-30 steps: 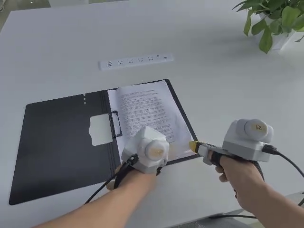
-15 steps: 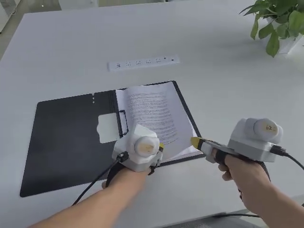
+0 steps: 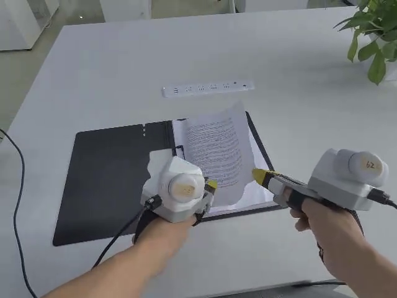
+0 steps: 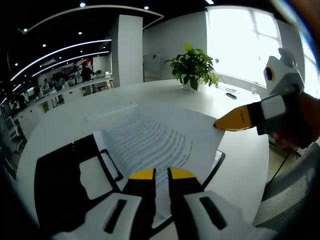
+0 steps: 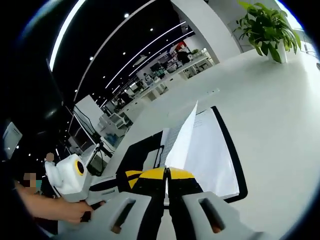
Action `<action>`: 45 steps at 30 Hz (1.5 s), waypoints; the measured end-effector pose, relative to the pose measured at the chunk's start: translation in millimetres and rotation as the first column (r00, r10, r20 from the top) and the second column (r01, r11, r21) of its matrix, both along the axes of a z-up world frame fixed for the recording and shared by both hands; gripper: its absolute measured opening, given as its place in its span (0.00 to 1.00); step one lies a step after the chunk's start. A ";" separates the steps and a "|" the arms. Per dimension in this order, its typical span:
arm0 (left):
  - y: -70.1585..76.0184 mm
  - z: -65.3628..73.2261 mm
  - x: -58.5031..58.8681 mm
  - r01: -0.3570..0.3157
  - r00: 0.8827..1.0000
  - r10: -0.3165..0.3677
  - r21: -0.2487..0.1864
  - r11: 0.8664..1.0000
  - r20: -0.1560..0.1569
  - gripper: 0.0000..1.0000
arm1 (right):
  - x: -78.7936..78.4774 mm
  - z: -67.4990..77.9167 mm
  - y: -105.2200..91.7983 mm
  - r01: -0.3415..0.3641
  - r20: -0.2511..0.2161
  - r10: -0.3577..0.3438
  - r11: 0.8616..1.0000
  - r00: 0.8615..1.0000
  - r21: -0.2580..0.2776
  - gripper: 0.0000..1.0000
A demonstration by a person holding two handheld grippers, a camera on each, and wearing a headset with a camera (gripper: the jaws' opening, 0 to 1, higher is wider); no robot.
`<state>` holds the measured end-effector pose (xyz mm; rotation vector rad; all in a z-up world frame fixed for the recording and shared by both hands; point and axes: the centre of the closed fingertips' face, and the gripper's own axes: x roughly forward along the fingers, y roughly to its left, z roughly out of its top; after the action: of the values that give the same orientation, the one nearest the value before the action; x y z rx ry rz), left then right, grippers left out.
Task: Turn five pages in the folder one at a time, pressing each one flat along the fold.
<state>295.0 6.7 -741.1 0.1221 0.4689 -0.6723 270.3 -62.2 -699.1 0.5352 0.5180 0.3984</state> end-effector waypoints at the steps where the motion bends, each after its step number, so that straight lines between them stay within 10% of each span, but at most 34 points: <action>1: 2.5 5.0 -1.2 -0.005 1.000 0.005 -0.010 1.000 0.005 0.08 | -1.0 3.7 4.6 -0.009 0.011 0.009 1.000 1.000 -0.004 0.00; 16: 49.0 44.6 -12.8 -0.062 0.997 0.066 -0.062 0.996 0.051 0.09 | -2.4 27.7 49.7 -0.107 0.087 0.105 0.994 0.991 0.014 0.00; 45: 145.8 67.4 -31.0 -0.199 0.975 0.206 -0.089 0.976 0.081 0.10 | 5.6 29.5 148.4 -0.283 0.085 0.280 0.959 0.956 0.026 0.00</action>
<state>264.0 152.6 -673.8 0.0276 0.3615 -0.4819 275.9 86.2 -669.7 0.4802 0.5110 0.7004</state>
